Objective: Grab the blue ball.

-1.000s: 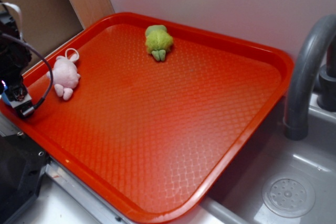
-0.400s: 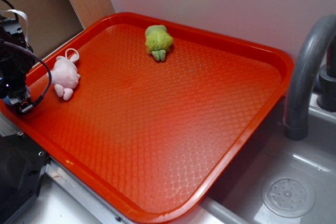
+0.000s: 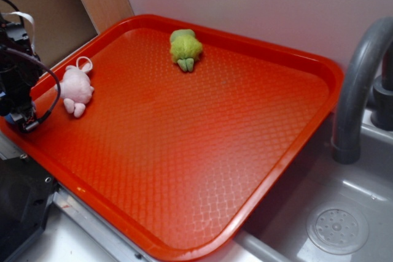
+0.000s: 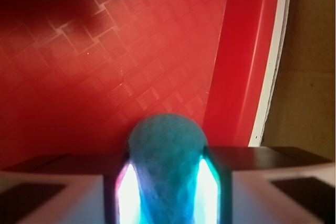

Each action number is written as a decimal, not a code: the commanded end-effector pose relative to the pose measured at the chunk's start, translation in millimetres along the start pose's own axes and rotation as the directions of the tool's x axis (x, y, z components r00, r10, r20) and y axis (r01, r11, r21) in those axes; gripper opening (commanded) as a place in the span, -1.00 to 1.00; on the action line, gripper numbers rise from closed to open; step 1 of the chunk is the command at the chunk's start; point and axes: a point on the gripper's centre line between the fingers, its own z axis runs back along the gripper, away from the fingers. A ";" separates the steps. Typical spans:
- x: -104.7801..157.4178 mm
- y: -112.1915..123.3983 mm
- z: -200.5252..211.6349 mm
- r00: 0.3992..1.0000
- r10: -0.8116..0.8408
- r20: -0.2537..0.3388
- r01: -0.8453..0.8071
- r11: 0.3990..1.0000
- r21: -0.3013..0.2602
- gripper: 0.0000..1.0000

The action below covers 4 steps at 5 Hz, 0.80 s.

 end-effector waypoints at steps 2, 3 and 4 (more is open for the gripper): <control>60.4 -37.6 151.8 0.961 0.124 0.246 -0.068 0.972 -0.226 -1.00; 76.3 -60.8 190.8 0.943 0.125 0.309 -0.032 0.957 -0.290 -1.00; 89.2 -73.0 220.6 0.932 0.122 0.340 0.011 0.931 -0.365 -1.00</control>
